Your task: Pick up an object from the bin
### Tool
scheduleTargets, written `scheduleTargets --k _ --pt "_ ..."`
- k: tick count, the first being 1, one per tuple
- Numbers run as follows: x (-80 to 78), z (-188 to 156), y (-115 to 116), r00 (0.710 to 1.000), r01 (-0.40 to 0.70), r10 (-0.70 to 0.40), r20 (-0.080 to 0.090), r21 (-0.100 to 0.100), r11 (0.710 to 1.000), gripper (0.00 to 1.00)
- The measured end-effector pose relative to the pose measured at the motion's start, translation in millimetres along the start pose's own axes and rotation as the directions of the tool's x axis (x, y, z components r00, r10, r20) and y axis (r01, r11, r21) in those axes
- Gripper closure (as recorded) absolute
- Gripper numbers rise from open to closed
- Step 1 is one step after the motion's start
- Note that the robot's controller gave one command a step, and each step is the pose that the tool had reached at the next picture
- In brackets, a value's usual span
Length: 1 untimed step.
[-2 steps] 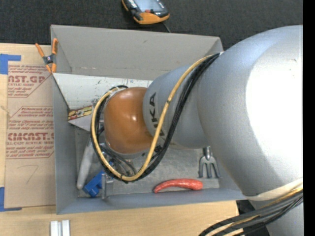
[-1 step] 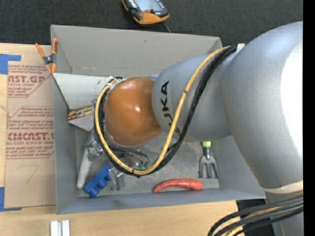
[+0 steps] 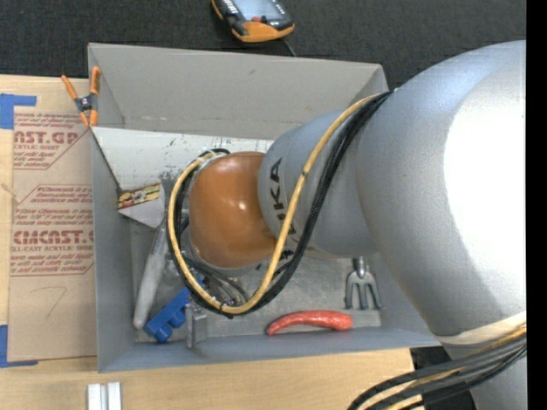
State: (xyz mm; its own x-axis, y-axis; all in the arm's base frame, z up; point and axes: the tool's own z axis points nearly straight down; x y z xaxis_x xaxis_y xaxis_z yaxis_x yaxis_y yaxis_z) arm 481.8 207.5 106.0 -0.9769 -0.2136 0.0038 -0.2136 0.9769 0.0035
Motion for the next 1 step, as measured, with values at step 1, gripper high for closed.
scheduleTargets --k 1 --pt "-8.4 34.6 -3.8 0.894 0.448 -0.448 0.021 0.008 0.894 0.0"
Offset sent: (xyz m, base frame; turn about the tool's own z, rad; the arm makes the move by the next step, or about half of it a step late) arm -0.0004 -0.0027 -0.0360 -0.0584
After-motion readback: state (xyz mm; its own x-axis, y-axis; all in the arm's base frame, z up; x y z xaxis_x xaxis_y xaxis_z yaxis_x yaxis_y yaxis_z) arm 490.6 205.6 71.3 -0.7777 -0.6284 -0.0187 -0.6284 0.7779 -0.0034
